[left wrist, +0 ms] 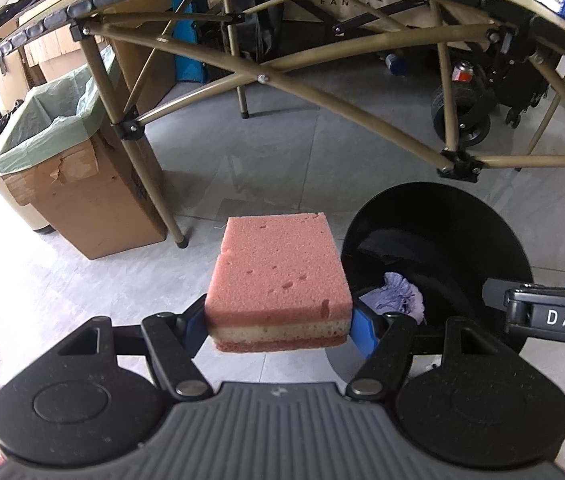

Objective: Collect trash
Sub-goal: 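Lower the tape roll into the bin and open the right tool, then move the left tool over the bin and open it to drop the sponge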

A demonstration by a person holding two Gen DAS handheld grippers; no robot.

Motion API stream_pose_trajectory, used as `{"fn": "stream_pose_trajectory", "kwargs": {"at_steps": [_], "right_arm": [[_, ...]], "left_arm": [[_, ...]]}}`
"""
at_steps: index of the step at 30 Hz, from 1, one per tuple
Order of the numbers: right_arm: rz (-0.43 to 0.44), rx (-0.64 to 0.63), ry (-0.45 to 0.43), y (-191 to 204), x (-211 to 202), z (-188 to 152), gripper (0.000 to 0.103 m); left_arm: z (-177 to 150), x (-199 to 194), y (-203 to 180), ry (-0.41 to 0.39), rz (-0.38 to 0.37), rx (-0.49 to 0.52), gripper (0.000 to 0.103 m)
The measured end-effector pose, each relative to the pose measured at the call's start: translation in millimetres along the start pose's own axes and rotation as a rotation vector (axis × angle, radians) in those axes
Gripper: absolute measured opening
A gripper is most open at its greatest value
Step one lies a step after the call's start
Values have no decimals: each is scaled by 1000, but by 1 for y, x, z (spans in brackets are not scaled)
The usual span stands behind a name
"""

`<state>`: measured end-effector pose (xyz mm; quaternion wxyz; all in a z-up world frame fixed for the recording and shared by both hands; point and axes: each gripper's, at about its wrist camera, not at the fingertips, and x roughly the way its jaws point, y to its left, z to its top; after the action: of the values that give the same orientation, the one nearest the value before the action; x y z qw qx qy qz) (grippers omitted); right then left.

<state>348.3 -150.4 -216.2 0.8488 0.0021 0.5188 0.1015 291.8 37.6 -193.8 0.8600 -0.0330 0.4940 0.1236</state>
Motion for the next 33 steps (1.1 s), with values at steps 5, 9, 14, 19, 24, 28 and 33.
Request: {"fn": "stream_pose_trajectory", "kwargs": {"at_steps": [5,9,14,19,24,28,33], "right_arm": [[-17,9,-8,-13,-7,-2,103],[-30,27,-29,-26,-14,-5,103],[-54,52,-58,-41,-23,-6,103],[-73,90,-83,-59,-30,-6,103],[-94,127,-124,-75,-41,-7,103],[-120,149,-148,-88,-49,-5,103],[-152,186,-165,-104,-53,-4,103]], "left_arm": [[2,-3,-11,-10,-24,23,71],[4,0,-25,-12,-32,60,71],[6,2,-41,-15,-54,95,71],[8,4,-60,-19,-79,130,71],[10,8,-80,-25,-101,162,71],[12,11,-95,-28,-123,184,71],[15,15,-109,-23,-144,195,71]]}}
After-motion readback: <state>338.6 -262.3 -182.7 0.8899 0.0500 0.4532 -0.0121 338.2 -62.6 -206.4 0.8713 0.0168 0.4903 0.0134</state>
